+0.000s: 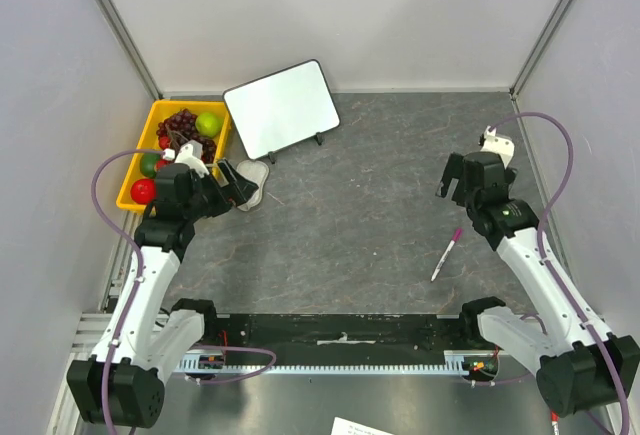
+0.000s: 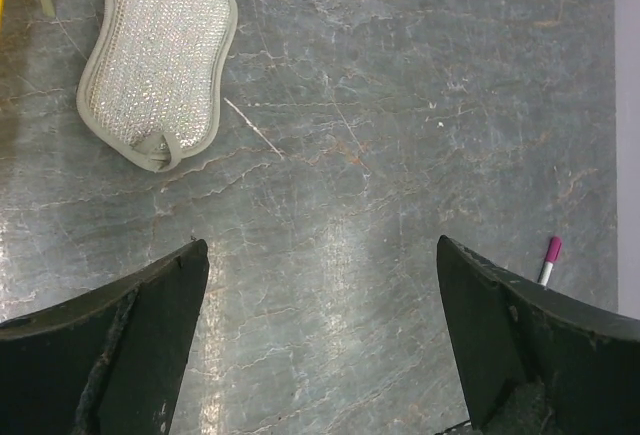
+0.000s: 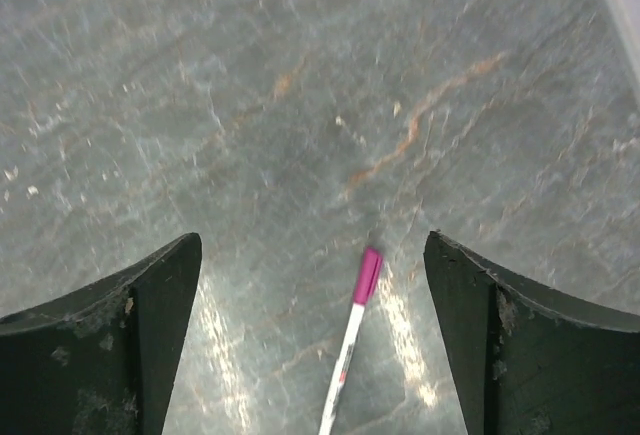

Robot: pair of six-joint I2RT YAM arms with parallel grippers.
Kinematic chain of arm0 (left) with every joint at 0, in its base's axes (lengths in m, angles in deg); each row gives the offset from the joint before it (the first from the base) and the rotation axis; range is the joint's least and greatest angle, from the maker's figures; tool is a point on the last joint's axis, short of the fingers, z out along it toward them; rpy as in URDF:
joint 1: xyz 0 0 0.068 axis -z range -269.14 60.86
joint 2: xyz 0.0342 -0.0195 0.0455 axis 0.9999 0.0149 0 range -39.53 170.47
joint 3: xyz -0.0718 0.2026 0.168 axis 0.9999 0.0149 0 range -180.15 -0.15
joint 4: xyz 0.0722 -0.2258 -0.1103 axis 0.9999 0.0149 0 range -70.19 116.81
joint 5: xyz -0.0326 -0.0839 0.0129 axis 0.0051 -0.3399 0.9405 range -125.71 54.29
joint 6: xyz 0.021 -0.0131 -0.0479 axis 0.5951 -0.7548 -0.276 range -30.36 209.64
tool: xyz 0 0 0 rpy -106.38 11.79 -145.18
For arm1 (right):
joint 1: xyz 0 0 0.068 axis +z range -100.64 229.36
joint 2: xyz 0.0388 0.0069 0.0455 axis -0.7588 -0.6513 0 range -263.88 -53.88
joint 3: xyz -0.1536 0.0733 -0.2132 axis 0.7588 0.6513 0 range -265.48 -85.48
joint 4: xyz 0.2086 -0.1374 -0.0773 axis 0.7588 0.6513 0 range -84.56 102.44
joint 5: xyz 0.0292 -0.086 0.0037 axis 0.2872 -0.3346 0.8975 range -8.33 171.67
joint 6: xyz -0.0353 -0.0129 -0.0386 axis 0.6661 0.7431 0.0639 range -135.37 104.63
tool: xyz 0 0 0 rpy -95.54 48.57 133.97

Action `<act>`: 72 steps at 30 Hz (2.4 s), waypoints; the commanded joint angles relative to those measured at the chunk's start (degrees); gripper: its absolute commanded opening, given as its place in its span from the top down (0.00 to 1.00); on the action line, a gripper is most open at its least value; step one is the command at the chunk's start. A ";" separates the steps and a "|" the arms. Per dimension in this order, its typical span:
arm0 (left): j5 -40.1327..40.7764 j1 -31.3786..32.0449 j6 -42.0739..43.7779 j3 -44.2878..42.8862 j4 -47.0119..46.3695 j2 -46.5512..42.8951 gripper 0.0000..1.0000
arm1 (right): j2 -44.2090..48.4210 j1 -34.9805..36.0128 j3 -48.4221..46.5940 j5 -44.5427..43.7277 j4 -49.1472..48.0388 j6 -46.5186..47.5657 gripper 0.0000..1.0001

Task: Write a sentence on the whiteboard
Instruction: Pick up the whiteboard marker from the center of the board.

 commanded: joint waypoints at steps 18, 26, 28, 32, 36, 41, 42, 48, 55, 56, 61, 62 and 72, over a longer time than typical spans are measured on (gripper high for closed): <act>-1.56 -0.15 7.98 -3.11 6.17 5.47 0.00 | -9.81 -0.07 6.28 4.12 12.43 -11.69 0.03; -5.25 -0.06 7.28 -2.15 6.62 7.06 0.01 | -13.94 -0.60 8.83 5.96 9.88 -13.54 0.12; -6.65 -0.15 6.75 -1.44 5.66 7.06 0.01 | -14.56 -0.60 10.05 5.71 8.57 -13.80 0.14; -8.07 -0.23 6.22 -0.56 4.69 6.44 0.01 | -16.84 -0.86 12.78 5.88 5.40 -14.07 0.19; -9.47 -0.23 6.49 -0.39 4.33 6.00 0.01 | -19.13 -0.87 12.96 8.07 3.12 -13.54 0.25; -11.93 -0.14 6.49 0.05 3.45 4.78 0.01 | -20.71 -0.95 13.57 9.83 0.92 -13.63 0.47; -12.20 -0.23 6.40 0.23 3.45 4.51 0.01 | -21.15 -0.87 13.84 10.18 0.39 -13.63 0.59; -14.21 -0.23 6.31 0.23 3.37 2.67 0.02 | -23.00 -0.87 14.63 12.03 -1.54 -13.19 0.79; -19.66 -0.14 6.93 0.05 2.49 0.56 0.02 | -23.61 -0.95 15.33 17.64 -4.71 -9.94 0.98; -20.37 -0.23 7.01 0.05 2.40 0.47 0.02 | -23.35 -0.95 15.07 18.87 -4.97 -9.07 1.00; -26.60 -0.06 6.32 -0.47 1.08 0.29 0.02 | -14.94 -0.87 14.02 23.71 -6.73 -6.95 1.00; -27.74 -0.14 6.14 -0.65 0.65 0.20 0.02 | -10.82 -0.78 13.58 24.24 -7.25 -6.95 1.00; -34.71 8.27 -0.98 -3.02 -9.55 4.06 0.04 | 3.10 0.62 4.53 32.06 -10.24 -8.70 1.00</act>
